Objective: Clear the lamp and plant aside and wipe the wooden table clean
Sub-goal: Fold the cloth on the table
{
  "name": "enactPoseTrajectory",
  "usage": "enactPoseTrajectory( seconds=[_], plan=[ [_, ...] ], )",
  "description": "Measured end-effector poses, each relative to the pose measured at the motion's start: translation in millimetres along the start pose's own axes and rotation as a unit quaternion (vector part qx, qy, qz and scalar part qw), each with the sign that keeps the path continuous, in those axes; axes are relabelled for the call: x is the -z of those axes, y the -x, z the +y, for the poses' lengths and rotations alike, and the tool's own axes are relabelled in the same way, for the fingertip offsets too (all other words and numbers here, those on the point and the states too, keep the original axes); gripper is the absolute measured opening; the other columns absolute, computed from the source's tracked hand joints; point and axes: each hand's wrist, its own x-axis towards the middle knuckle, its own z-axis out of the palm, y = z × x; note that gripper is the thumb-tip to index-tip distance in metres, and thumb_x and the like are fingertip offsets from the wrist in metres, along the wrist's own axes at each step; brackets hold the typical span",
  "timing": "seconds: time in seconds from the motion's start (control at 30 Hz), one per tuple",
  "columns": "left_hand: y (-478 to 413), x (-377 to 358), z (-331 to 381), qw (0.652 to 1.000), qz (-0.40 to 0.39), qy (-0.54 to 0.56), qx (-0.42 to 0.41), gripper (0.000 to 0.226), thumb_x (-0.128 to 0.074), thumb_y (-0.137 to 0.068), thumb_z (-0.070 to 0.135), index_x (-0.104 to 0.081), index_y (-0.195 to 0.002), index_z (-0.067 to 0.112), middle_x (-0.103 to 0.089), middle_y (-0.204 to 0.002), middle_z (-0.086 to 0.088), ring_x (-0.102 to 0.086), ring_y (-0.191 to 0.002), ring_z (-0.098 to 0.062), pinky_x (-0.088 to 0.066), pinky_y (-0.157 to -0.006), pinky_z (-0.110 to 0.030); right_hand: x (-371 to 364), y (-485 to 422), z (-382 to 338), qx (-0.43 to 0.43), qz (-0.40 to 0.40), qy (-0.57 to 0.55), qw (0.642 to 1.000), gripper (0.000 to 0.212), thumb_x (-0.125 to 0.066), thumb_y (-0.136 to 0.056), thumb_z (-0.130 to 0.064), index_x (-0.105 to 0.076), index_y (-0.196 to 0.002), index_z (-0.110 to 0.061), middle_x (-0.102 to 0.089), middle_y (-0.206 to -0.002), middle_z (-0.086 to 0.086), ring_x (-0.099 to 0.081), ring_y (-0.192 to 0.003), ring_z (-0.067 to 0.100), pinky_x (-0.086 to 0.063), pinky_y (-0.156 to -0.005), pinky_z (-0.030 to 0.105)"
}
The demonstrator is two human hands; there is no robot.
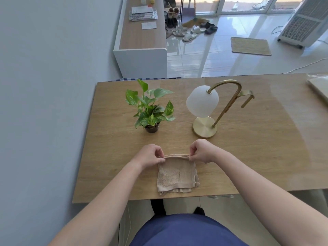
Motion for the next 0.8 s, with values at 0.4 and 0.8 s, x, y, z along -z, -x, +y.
enactPoseTrajectory(
  seconds=[0.4,0.8],
  plan=[
    [37,31,63,0.996,0.025,0.075,-0.047,0.013,-0.09,-0.086,0.029,-0.08,-0.08,0.024,-0.079,-0.084,0.011,-0.073,-0.083,-0.005,-0.061,-0.079,-0.026,41,72,30,0.039,0.06,-0.142,0.987,0.015,-0.088,-0.086,-0.029,-0.079,-0.079,-0.019,-0.079,-0.083,-0.005,-0.074,-0.082,0.008,-0.059,-0.08,0.028],
    [30,-13,177,0.974,0.12,0.082,-0.176,0.021,-0.091,-0.084,0.022,-0.073,-0.072,0.023,-0.076,-0.081,0.014,-0.072,-0.087,-0.006,-0.06,-0.091,-0.039,89,165,104,0.079,0.252,-0.121,0.957,0.018,-0.087,-0.087,-0.018,-0.076,-0.075,-0.023,-0.071,-0.094,-0.007,-0.068,-0.086,0.003,-0.052,-0.081,0.016]
  ],
)
